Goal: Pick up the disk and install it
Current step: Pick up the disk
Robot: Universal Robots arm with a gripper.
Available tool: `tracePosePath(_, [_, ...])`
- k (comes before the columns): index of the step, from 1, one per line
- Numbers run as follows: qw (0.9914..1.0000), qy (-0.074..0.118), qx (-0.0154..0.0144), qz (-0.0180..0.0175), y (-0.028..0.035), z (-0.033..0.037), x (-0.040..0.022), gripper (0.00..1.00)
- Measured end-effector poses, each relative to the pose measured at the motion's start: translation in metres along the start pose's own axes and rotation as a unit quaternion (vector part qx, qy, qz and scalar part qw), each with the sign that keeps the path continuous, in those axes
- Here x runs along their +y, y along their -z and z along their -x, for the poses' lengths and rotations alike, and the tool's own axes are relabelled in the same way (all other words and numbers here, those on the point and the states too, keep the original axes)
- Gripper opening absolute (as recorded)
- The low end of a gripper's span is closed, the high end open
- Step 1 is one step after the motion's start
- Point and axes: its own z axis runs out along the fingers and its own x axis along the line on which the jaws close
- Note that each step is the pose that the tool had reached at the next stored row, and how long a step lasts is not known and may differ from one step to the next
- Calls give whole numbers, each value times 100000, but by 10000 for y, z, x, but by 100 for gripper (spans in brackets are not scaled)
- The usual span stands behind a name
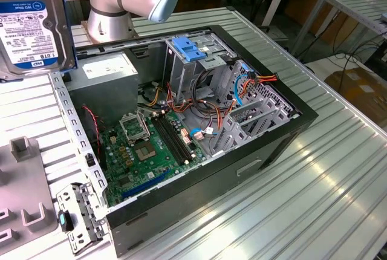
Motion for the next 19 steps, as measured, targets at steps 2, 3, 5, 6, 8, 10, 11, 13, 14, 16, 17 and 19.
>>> tracePosePath(2, [100000,-1,-2,-5,0,0,-14,37])
tracePosePath(3, [100000,0,0,-5,0,-1,-20,37])
tracePosePath(5, [100000,-3,-1,-1,1,-5,-36,37])
tracePosePath(6, [100000,0,-2,-3,1,-7,-43,37])
tracePosePath(8, [100000,1,-2,-4,1,-15,-60,37])
tracePosePath(10, [100000,-1,-1,-4,2,-21,-76,37])
tracePosePath(11, [100000,-1,0,-1,2,-21,-83,37])
tracePosePath(13, [100000,-2,-2,-4,2,-22,-103,37])
tracePosePath(14, [100000,0,-2,-3,2,-22,-119,37])
tracePosePath(16, [100000,0,-1,-5,3,-22,-136,37])
tracePosePath(17, [100000,-6,-4,-5,2,-22,-136,37])
tracePosePath(19, [100000,-3,-3,-2,3,-21,-145,37])
